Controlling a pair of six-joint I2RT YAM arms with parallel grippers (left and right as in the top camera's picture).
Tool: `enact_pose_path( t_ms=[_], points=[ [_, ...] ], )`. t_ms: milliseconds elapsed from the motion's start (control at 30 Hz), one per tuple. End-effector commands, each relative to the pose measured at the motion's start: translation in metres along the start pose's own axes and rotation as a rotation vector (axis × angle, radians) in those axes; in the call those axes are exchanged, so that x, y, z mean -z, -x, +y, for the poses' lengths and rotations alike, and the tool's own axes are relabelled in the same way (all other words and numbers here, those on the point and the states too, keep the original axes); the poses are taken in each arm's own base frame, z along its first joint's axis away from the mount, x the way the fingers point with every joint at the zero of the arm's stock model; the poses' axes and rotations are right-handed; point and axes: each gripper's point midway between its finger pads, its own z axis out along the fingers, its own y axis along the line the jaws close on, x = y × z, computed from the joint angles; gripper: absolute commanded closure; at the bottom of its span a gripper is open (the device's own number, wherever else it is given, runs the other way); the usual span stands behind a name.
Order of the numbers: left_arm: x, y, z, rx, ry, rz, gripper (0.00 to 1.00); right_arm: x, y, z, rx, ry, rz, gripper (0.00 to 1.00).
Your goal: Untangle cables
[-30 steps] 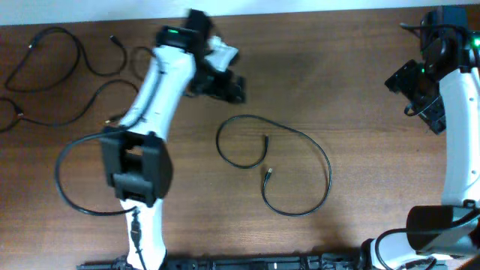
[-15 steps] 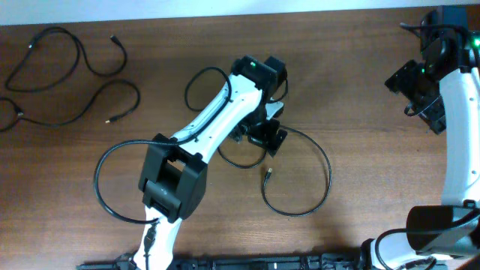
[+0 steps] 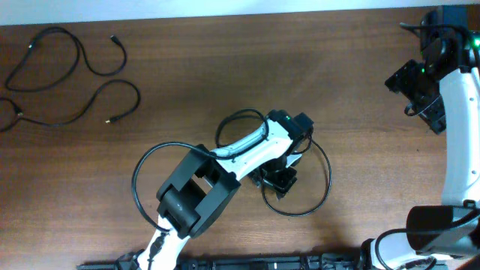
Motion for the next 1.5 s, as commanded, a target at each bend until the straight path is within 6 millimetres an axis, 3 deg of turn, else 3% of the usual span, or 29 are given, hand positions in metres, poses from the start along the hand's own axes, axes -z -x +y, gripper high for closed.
enact_pose_path(
  t_ms=[0,67,200,367,500,567,667,767,800,867,1033,1167,1367,1433,1467],
  points=[
    [-0.011,-0.001,0.002,0.017,-0.009,-0.013,0.47,0.002,0.002,-0.003,0.005,-0.009,-0.014,0.02],
    [-0.012,0.003,0.002,0.013,-0.008,-0.029,0.62,0.002,0.002,-0.003,0.005,-0.009,-0.014,0.02],
    [-0.011,0.009,0.020,0.013,0.096,-0.060,0.64,0.002,0.002,-0.003,0.005,-0.009,-0.014,0.02],
    [-0.010,0.018,0.020,0.009,0.090,-0.096,0.67,0.002,0.002,-0.003,0.005,-0.009,-0.014,0.02],
    [-0.010,0.019,0.019,0.008,0.089,-0.102,0.94,0.002,0.002,-0.003,0.005,-0.009,-0.014,0.02],
    [-0.005,0.020,0.018,0.007,0.087,-0.104,1.00,0.002,0.002,-0.003,0.005,-0.009,-0.014,0.02],
    [0.033,0.030,0.013,0.006,0.106,-0.141,1.00,0.002,0.002,-0.003,0.005,-0.009,-0.014,0.02],
    [0.093,0.054,0.035,0.014,0.304,-0.289,1.00,0.002,0.002,-0.003,0.005,-0.009,-0.014,0.02],
    [0.103,0.060,0.040,0.020,0.341,-0.325,1.00,0.002,0.002,-0.003,0.005,-0.009,-0.014,0.02],
    [0.119,0.073,0.069,0.169,0.444,-0.422,1.00,0.002,0.002,-0.003,0.005,-0.009,-0.014,0.02],
    [0.139,0.094,0.118,0.343,0.435,-0.537,1.00,0.002,0.002,-0.003,0.005,-0.009,-0.014,0.02],
    [0.149,0.103,0.143,0.410,0.415,-0.596,0.97,0.002,0.002,-0.003,0.005,-0.009,-0.014,0.02],
    [0.156,0.100,0.179,0.488,0.429,-0.610,0.89,0.002,0.002,-0.003,0.005,-0.009,-0.014,0.02],
    [0.159,0.102,0.184,0.499,0.427,-0.623,0.71,0.002,0.002,-0.003,0.005,-0.009,-0.014,0.01],
    [0.159,0.103,0.184,0.500,0.425,-0.627,0.58,0.002,0.002,-0.003,0.005,-0.009,-0.014,0.02]
  ],
)
